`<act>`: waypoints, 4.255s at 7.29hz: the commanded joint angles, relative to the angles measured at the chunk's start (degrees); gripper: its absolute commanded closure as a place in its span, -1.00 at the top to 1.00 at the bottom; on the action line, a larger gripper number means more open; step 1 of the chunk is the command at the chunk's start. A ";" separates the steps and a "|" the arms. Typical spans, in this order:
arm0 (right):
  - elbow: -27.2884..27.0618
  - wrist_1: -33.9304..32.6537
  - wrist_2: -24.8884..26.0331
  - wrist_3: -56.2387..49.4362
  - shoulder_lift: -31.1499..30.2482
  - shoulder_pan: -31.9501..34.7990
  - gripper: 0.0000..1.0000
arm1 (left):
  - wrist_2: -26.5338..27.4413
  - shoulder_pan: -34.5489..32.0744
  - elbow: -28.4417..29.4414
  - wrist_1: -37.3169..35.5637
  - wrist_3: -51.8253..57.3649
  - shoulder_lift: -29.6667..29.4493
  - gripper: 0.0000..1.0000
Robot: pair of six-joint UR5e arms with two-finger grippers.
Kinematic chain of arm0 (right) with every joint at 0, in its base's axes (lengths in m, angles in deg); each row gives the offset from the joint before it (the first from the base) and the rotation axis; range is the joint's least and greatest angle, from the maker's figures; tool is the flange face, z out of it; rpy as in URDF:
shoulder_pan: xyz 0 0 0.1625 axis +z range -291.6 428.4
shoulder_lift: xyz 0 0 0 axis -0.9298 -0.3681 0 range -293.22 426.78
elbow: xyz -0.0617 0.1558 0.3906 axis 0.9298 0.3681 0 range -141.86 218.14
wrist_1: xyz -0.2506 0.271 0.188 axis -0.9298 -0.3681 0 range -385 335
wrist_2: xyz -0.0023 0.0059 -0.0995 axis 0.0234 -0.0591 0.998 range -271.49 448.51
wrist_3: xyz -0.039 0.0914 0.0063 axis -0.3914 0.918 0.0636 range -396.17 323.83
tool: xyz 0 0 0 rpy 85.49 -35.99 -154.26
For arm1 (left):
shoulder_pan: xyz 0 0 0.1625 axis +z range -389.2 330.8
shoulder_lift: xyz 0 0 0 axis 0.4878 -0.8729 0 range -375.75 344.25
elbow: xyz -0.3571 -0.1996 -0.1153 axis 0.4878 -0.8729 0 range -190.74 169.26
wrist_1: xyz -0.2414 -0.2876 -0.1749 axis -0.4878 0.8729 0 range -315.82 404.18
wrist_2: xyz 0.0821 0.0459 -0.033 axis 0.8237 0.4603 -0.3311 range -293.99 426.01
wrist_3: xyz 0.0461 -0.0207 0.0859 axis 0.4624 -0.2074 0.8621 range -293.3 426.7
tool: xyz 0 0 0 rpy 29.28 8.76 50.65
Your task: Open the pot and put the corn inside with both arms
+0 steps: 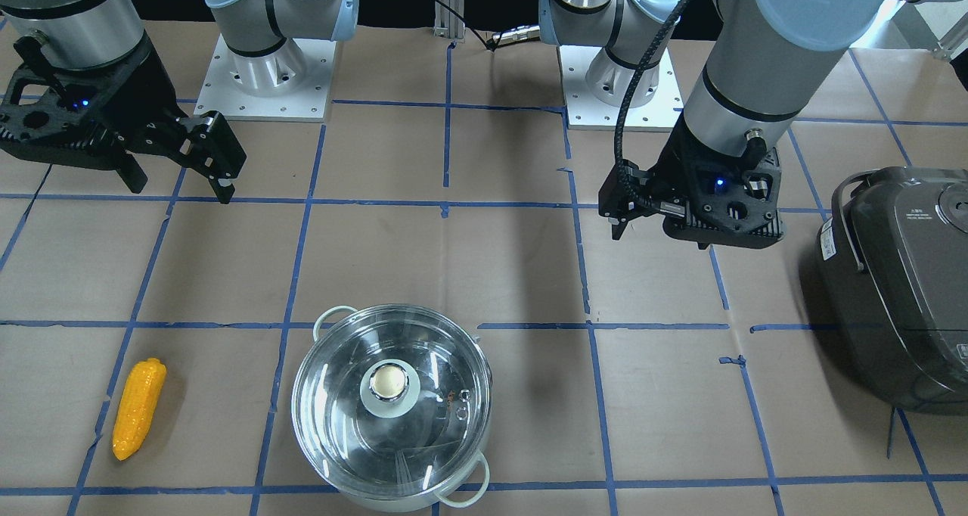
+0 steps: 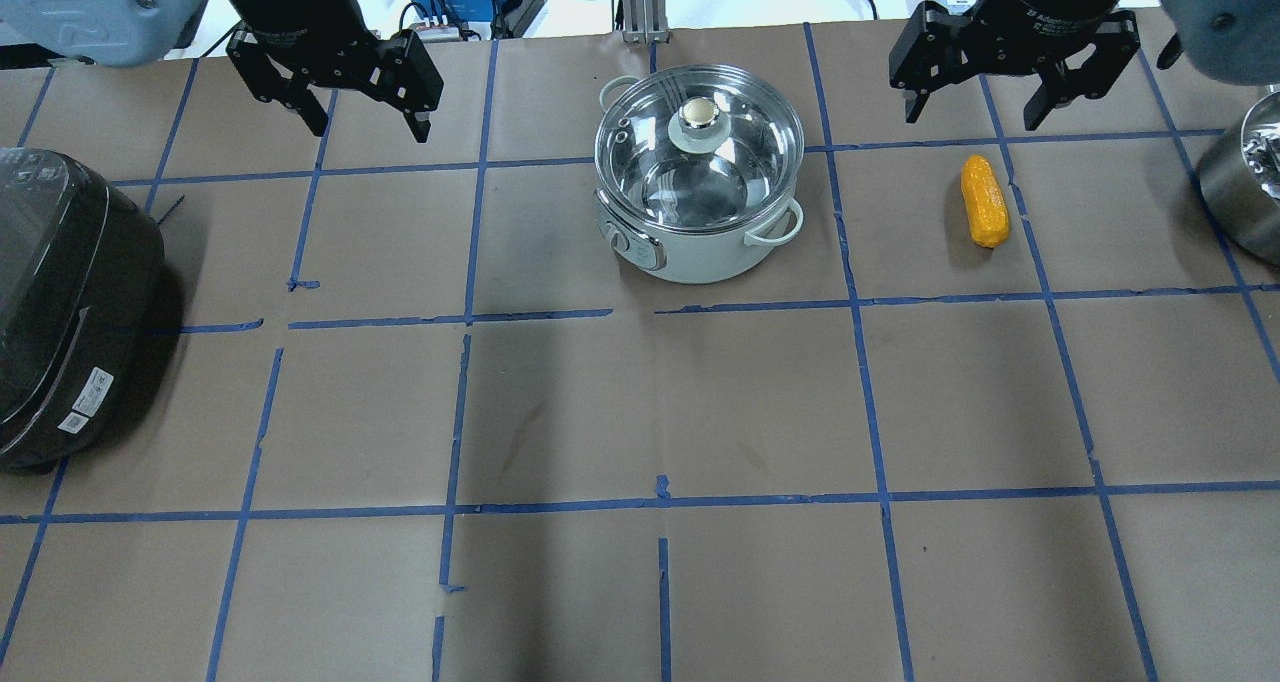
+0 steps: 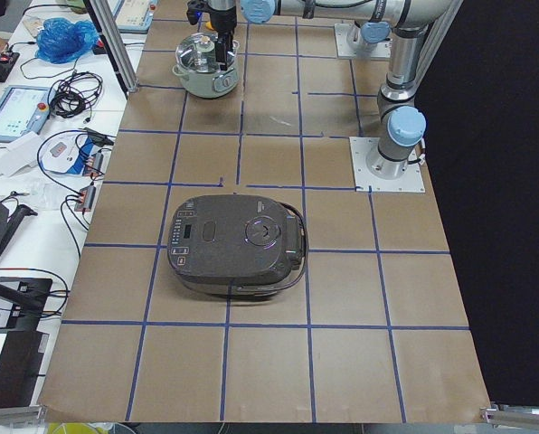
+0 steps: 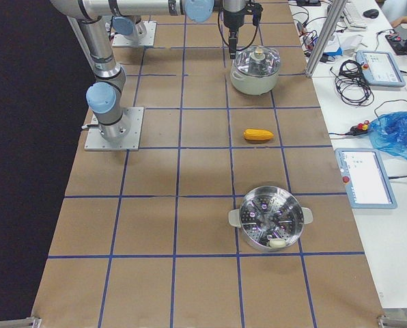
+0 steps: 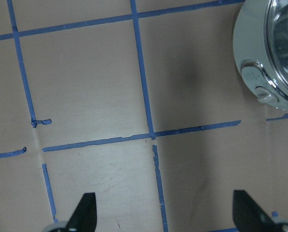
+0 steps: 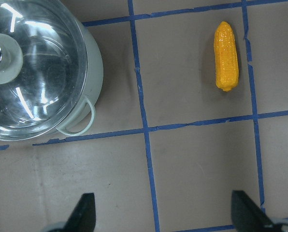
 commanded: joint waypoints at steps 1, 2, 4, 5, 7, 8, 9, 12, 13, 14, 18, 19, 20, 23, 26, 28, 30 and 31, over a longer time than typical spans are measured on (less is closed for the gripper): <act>0.08 0.10 0.27 -0.01 -0.06 0.01 1.00 | 0.00 -0.01 -0.02 0.06 0.00 0.00 1.00; 0.17 0.10 0.27 -0.10 -0.06 0.01 1.00 | 0.00 -0.01 -0.02 0.06 0.00 0.00 1.00; 0.43 1.06 0.45 -0.80 -0.06 0.01 1.00 | 0.09 -0.27 -0.19 0.23 -0.44 0.61 1.00; 0.70 0.37 0.54 -2.55 0.64 -0.34 1.00 | 0.00 -0.19 -0.02 -0.38 -0.61 0.27 1.00; 1.92 -0.43 3.59 -4.22 4.91 -4.01 1.00 | -0.27 -1.49 2.69 -4.47 -4.63 -3.84 1.00; 3.41 -4.87 3.00 -7.02 10.87 -6.13 1.00 | -0.35 -4.38 5.67 -5.38 -6.14 -7.00 1.00; 4.47 -8.39 2.91 -7.22 16.93 -7.97 1.00 | -0.70 -8.50 10.48 -7.91 -7.63 -12.42 1.00; 2.73 -22.99 1.95 -13.28 30.23 -12.80 0.89 | -1.05 -18.09 24.31 -8.11 -14.82 -24.75 1.00; 0.37 -26.67 -2.93 -17.03 32.18 -13.52 0.88 | -0.97 -19.77 24.24 -10.03 -17.90 -27.04 1.00; -2.79 -31.32 -3.24 -17.76 32.89 -13.53 0.84 | -1.14 -20.22 24.33 -13.27 -19.84 -29.76 1.00; -5.10 -33.84 -2.37 -17.86 33.25 -13.53 -0.19 | -2.11 -21.90 23.98 -15.32 -24.34 -31.55 1.00; -4.84 -30.78 -2.36 -17.94 33.08 -13.53 -0.81 | -1.93 -21.81 23.89 -15.06 -24.35 -31.20 0.99; -4.06 -29.45 -2.28 -17.86 32.90 -13.53 -0.85 | -1.58 -21.81 23.89 -14.45 -23.91 -30.68 0.54; 2.07 -17.99 -2.28 -17.94 27.48 -13.44 -0.85 | -1.23 -21.81 24.24 -13.92 -22.51 -30.32 -0.97; 7.28 -11.25 -2.36 -17.25 23.68 -10.56 -0.85 | -0.88 -19.37 24.42 -11.03 -19.36 -26.65 -0.97; 9.39 -12.03 -2.54 -11.74 22.70 -0.58 -0.85 | -0.97 -11.74 22.93 -6.37 -11.90 -22.69 -0.97; 13.85 -12.73 -2.54 -2.26 26.89 9.18 -0.85 | -1.40 -6.02 19.87 -5.92 -7.14 -21.71 -0.97; 18.06 -16.13 -2.28 1.79 32.06 13.67 -0.85 | -1.58 -3.64 16.54 -6.53 -4.25 -20.75 -0.97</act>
